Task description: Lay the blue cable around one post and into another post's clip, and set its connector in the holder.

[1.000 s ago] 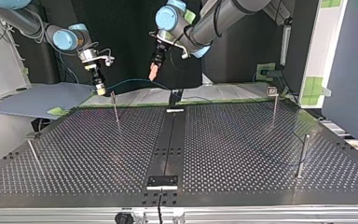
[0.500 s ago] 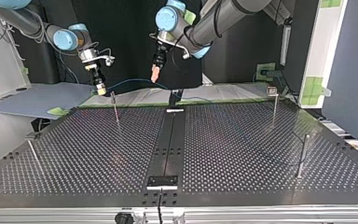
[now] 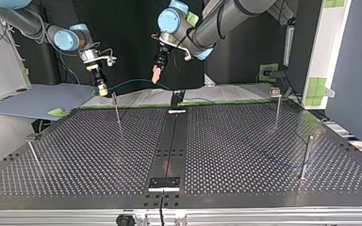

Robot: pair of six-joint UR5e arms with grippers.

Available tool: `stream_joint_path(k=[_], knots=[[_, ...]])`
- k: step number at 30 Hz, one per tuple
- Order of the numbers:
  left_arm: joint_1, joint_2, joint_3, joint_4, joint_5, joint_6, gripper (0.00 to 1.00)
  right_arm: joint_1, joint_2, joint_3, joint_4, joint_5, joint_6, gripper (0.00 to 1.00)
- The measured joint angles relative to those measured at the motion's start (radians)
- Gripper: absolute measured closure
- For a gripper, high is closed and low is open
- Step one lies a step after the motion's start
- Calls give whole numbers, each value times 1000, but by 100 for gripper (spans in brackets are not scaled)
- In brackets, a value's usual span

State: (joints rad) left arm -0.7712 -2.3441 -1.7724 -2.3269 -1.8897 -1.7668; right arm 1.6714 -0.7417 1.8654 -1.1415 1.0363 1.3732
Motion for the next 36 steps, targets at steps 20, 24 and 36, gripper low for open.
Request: stream_joint_path(k=[20,24,36], knots=[[-31,-109,113,-55,-46,12,0,4,0,0,8,-4,0,100],[-43,-109,129,-56,-68,12,0,6,0,0,10,-4,0,100],[-63,-112,150,-70,-148,18,0,7,-1,0,10,-13,0,100]])
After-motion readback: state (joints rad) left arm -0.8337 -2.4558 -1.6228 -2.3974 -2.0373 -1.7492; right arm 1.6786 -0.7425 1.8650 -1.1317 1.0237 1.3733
